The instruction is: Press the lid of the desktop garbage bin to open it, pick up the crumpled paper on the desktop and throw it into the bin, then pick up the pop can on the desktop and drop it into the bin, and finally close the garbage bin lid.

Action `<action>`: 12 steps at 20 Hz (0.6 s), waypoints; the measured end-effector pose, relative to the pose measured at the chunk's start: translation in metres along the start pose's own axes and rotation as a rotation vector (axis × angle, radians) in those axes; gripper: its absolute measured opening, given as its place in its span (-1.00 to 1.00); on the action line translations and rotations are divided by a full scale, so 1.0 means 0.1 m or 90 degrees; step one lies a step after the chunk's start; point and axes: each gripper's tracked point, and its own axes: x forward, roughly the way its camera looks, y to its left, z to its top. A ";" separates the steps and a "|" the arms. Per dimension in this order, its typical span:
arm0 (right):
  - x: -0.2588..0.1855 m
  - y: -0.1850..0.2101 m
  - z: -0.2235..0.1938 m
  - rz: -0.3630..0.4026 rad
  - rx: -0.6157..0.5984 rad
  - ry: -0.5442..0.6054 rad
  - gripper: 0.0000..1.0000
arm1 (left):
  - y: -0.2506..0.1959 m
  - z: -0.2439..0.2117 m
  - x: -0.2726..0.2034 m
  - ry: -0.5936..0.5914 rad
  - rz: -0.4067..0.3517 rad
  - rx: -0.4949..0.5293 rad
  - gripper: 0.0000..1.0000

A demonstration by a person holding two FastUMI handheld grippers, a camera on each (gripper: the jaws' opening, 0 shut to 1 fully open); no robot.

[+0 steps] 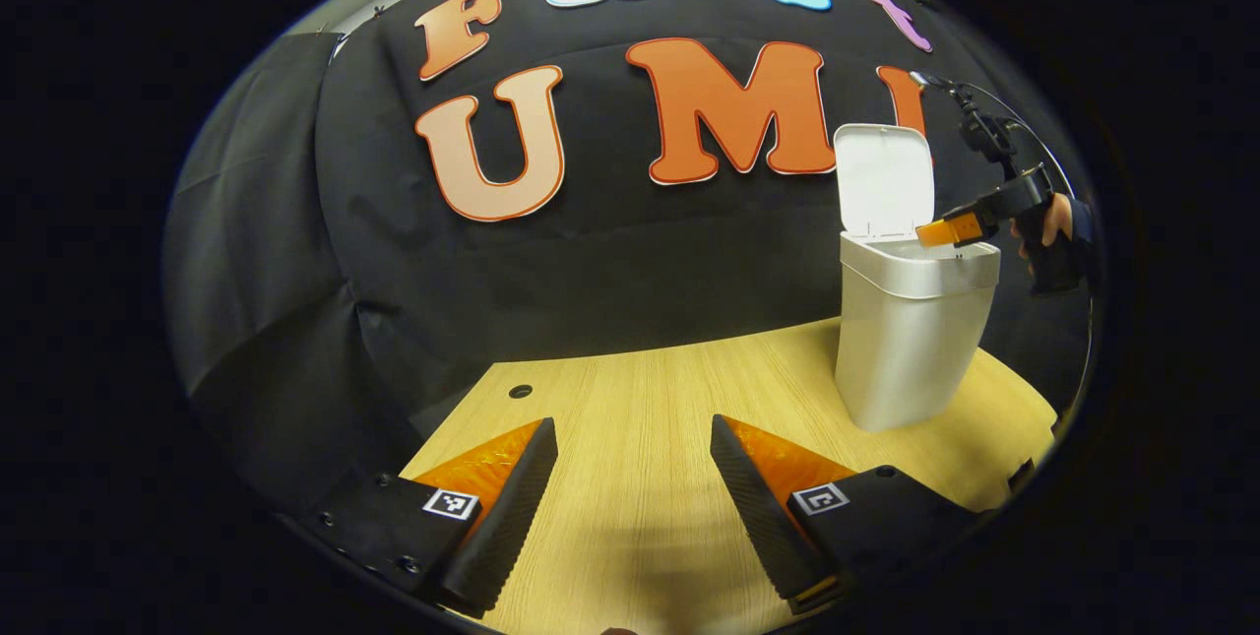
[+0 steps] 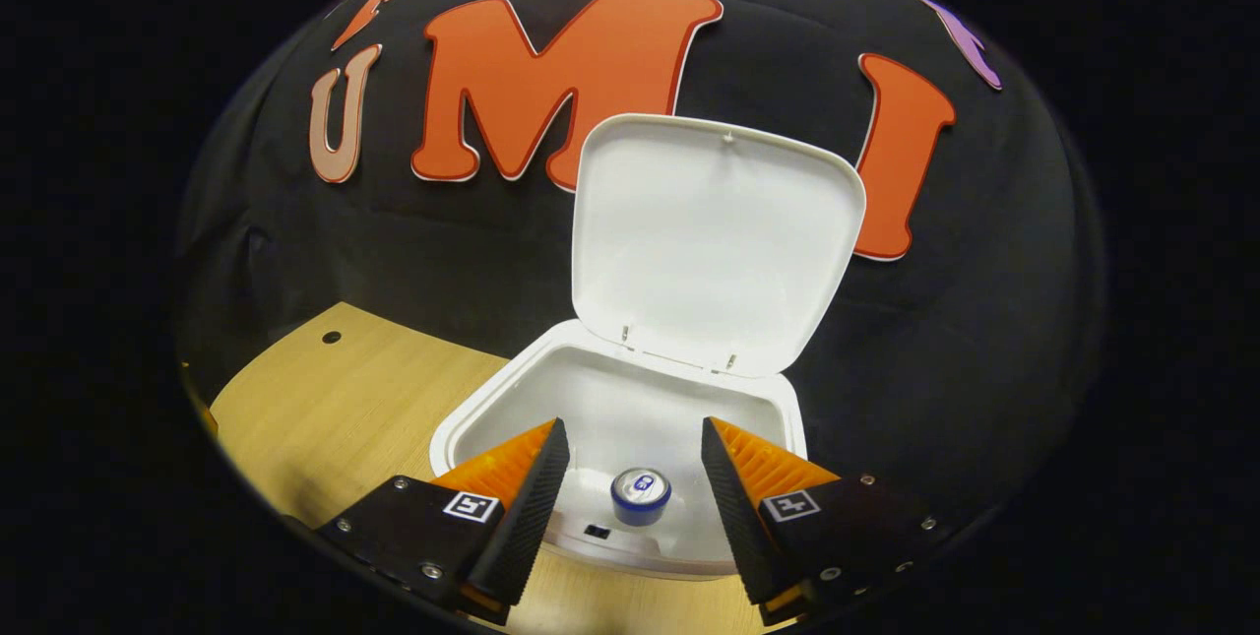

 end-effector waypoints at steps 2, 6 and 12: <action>0.00 -0.02 0.21 -0.004 -0.004 -0.016 0.63 | -0.01 0.00 0.02 -0.002 -0.003 -0.002 0.99; -0.03 -0.16 0.64 -0.017 -0.016 -0.050 0.64 | -0.02 -0.01 0.04 -0.002 -0.009 -0.004 0.92; -0.06 -0.35 1.29 -0.038 -0.037 -0.113 0.64 | 0.01 -0.04 0.06 0.002 -0.001 -0.018 0.92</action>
